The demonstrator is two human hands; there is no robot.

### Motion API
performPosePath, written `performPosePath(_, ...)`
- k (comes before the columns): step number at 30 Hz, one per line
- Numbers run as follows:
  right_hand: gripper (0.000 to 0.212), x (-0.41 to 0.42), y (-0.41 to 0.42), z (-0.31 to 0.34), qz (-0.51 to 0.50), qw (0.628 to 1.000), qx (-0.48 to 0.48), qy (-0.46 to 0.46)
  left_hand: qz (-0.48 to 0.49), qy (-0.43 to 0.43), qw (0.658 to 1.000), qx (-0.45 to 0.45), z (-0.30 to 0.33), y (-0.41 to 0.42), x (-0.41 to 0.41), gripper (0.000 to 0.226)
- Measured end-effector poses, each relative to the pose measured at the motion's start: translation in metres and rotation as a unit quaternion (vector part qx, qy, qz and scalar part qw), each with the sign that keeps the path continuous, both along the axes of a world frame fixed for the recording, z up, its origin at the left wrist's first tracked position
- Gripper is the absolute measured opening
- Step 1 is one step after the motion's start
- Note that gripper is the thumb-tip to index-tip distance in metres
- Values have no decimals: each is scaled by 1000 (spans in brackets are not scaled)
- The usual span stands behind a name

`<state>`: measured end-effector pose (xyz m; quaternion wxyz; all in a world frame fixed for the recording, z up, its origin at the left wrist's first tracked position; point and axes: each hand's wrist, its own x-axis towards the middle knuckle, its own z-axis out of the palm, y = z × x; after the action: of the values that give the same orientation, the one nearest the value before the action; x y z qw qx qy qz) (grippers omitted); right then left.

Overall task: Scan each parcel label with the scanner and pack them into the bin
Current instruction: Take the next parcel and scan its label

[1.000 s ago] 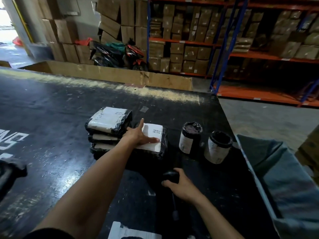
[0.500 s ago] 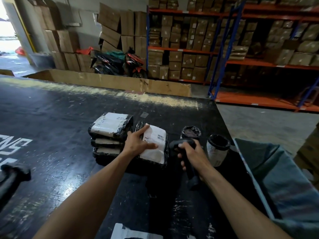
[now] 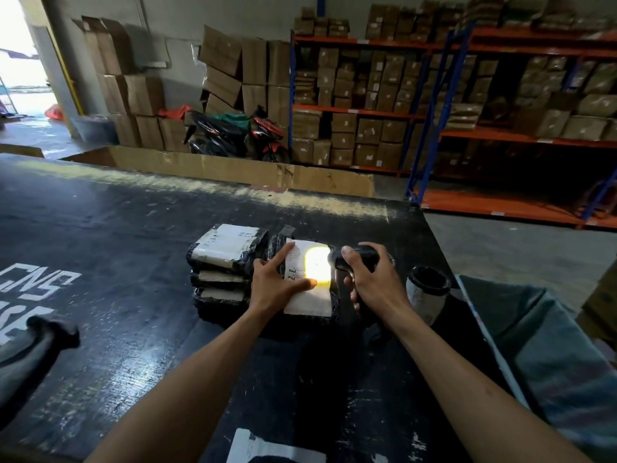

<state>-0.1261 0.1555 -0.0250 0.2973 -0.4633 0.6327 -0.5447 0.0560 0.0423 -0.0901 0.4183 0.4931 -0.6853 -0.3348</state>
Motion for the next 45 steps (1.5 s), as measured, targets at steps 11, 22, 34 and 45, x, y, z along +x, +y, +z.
performPosePath(11, 51, -2, 0, -2, -24, 1000, 1, 7, 9, 13, 1000, -16, 2, 2, -6, 94)
performPosePath(22, 59, 14, 25, -79, -50, 986, 155, 20, 45, 26, 998, -45, 2, -5, -13, 91)
performPosePath(34, 66, 2, 43, -130, -92, 966, 227, 85, 79, 95, 992, -29, -4, -12, -20, 88)
performPosePath(45, 63, -57, 38, -79, -159, 945, 189, 216, -40, 176, 983, 4, 27, -16, -81, 94)
